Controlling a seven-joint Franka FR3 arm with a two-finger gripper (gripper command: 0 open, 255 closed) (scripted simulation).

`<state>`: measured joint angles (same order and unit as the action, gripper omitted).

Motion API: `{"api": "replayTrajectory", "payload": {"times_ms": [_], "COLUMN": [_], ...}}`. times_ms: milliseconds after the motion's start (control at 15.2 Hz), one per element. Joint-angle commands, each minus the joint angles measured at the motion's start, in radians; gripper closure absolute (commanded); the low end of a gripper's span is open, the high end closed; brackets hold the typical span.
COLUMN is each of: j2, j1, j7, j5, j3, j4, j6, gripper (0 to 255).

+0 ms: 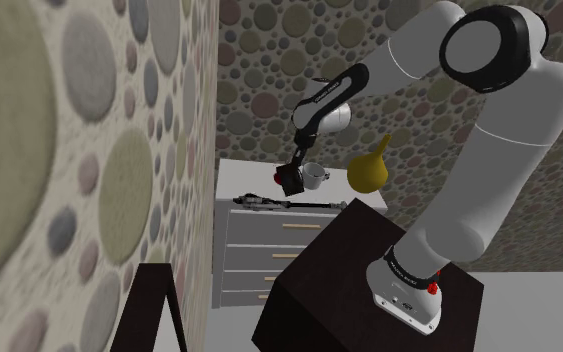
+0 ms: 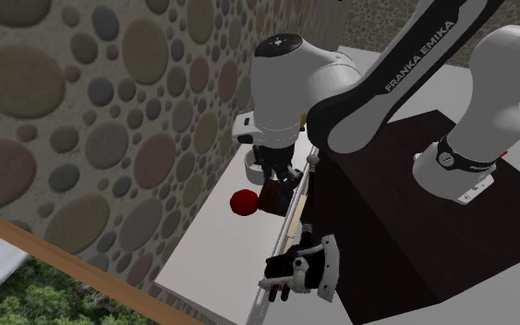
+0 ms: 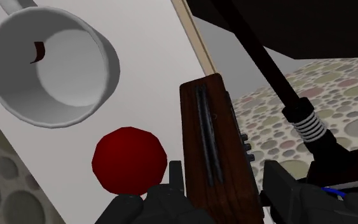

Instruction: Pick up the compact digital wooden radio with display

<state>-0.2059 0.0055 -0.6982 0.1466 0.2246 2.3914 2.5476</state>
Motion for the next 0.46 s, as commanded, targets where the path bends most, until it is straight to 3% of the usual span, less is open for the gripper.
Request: {"api": "replayTrajectory", "payload": {"times_ms": [0, 396], "j2": [0.025, 0.076], "j1": [0.002, 0.007], "j7": [0.01, 0.03], "j5": [-0.014, -0.04], "j3": [0.006, 0.014], "j4": [-0.004, -0.009], "j6": [-0.028, -0.081], "gripper": [255, 255]}}
